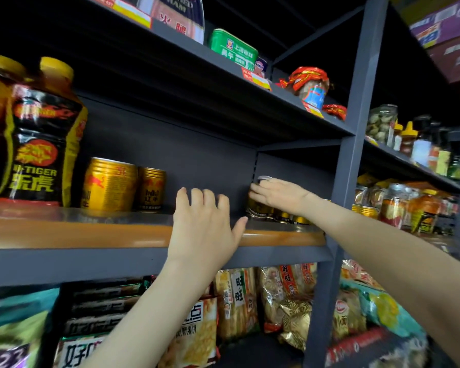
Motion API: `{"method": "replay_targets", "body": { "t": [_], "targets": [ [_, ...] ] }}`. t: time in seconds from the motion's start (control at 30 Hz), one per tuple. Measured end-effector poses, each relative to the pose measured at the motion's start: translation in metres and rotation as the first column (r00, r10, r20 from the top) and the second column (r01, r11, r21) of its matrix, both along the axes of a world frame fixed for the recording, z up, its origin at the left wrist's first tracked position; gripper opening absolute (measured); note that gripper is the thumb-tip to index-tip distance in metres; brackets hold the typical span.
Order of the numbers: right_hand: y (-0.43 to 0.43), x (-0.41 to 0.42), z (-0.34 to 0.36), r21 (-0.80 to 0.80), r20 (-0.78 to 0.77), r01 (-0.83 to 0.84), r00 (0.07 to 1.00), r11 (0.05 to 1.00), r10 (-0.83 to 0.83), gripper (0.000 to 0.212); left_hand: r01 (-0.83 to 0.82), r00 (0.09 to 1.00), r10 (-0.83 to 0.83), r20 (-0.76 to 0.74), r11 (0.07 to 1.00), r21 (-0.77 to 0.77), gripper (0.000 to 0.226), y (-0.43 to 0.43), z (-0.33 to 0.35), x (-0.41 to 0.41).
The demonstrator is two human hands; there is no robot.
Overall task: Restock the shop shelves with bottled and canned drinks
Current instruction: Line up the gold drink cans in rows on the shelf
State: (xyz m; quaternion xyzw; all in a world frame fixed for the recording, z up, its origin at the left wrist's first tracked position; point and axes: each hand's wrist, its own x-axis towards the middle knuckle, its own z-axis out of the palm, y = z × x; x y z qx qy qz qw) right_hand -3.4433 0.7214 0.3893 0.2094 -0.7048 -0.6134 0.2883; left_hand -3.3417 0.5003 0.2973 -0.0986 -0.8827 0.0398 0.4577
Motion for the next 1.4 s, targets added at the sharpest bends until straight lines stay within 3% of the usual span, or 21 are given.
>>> {"method": "replay_targets", "body": {
  "t": [0.17,0.27,0.33,0.47,0.57,0.67,0.83,0.9,0.97,1.1,1.27,1.4],
  "targets": [
    [-0.005,0.049,0.008,-0.182,-0.18,-0.18,0.973,0.967,0.147,0.07,0.065,0.998,-0.064,-0.015,0.997,0.051,0.063,-0.001,0.001,0.002],
    [-0.007,0.096,0.002,-0.302,-0.271,-0.391,0.909,0.869,0.315,0.074,0.243,0.959,-0.227,-0.171,0.967,0.08,0.059,0.0,0.0,0.0],
    [-0.005,0.123,-0.007,-0.308,-0.309,-0.512,0.851,0.801,0.425,0.067,0.369,0.904,-0.329,-0.274,0.923,0.108,0.068,0.005,-0.002,0.003],
    [-0.008,0.176,-0.034,-0.296,-0.29,-0.595,0.801,0.747,0.524,0.049,0.566,0.794,-0.499,-0.347,0.815,0.123,0.088,0.026,-0.008,0.032],
    [-0.018,0.202,-0.061,-0.264,-0.201,-0.646,0.764,0.717,0.614,0.042,0.669,0.736,-0.592,-0.329,0.711,0.216,0.085,0.029,-0.023,0.055],
    [-0.022,0.209,-0.091,-0.323,-0.153,-0.653,0.751,0.685,0.643,0.056,0.705,0.709,-0.645,-0.286,0.652,0.278,0.077,0.017,-0.059,0.069],
    [-0.04,0.2,-0.153,-0.721,0.098,-0.398,0.751,0.567,0.652,0.062,0.658,0.675,-0.737,-0.031,0.582,0.477,0.075,-0.012,-0.124,0.078],
    [-0.052,0.195,-0.175,-0.866,0.224,-0.19,0.679,0.463,0.699,0.069,0.61,0.65,-0.758,0.049,0.56,0.561,0.072,-0.025,-0.145,0.081],
    [-0.065,0.189,-0.196,-0.937,0.334,0.11,0.563,0.332,0.756,0.09,0.543,0.619,-0.776,0.125,0.537,0.645,0.071,-0.039,-0.167,0.084],
    [-0.088,0.177,-0.246,-0.857,0.338,0.496,0.336,0.14,0.879,0.094,0.33,0.438,-0.88,0.185,0.349,0.877,0.07,-0.069,-0.212,0.093],
    [-0.123,0.17,-0.31,-0.704,0.211,0.71,0.196,0.01,0.958,0.092,0.098,0.41,-0.892,0.188,0.248,0.964,0.073,-0.1,-0.25,0.115],
    [-0.15,0.177,-0.35,-0.511,0.058,0.857,0.111,-0.066,0.992,0.068,-0.102,0.415,-0.901,0.127,0.092,0.991,0.067,-0.113,-0.27,0.136]
  ]
}}
